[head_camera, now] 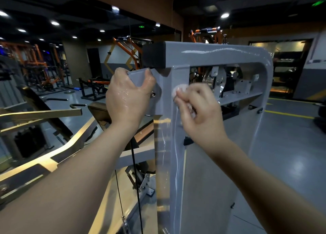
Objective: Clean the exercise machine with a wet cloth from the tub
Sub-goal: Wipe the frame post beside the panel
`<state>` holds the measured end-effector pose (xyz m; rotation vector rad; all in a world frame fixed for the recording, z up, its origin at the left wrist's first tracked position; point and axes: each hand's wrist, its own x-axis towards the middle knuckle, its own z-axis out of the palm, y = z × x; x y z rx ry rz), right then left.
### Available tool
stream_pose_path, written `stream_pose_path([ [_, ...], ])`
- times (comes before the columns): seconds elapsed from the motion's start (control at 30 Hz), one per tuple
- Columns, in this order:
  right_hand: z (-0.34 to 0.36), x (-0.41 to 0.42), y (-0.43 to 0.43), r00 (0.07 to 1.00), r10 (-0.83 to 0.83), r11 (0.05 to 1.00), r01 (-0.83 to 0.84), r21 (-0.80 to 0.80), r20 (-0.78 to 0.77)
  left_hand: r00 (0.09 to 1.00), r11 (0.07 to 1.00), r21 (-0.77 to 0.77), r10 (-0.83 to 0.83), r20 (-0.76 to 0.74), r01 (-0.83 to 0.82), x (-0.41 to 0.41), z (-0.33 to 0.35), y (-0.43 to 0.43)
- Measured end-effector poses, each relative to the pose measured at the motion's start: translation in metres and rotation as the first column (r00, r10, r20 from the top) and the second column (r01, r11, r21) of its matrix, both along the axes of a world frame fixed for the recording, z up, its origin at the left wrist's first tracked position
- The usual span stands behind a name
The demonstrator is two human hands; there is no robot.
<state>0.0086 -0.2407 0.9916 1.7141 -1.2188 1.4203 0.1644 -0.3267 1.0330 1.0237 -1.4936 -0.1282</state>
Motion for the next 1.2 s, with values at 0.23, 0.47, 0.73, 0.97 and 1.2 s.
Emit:
stream_pose_path([
  [0.23, 0.036, -0.001, -0.001, 0.997, 0.005, 1.000, -0.005, 0.010, 0.083, 1.000, 1.000, 0.005, -0.016, -0.015, 0.016, 0.001, 0.000, 0.000],
  [0.47, -0.032, -0.004, 0.011, 0.994, 0.068, 0.990, -0.057, 0.132, -0.082, 0.999, 0.999, 0.016, -0.029, -0.040, 0.029, 0.000, 0.000, 0.001],
  [0.73, -0.012, 0.007, 0.006, 0.997, 0.008, 0.998, -0.013, 0.059, 0.082, 0.999, 1.000, 0.015, -0.023, -0.034, 0.023, 0.000, -0.001, 0.001],
  [0.97, -0.011, 0.002, 0.005, 0.999, 0.036, 0.997, -0.034, 0.066, -0.025, 1.000, 1.000, 0.000, -0.006, -0.027, 0.006, -0.002, -0.002, -0.001],
  [1.2, -0.031, 0.002, 0.007, 0.996, 0.053, 0.992, -0.045, 0.116, -0.066, 1.000, 1.000, -0.006, -0.005, -0.025, 0.005, -0.001, -0.002, -0.001],
])
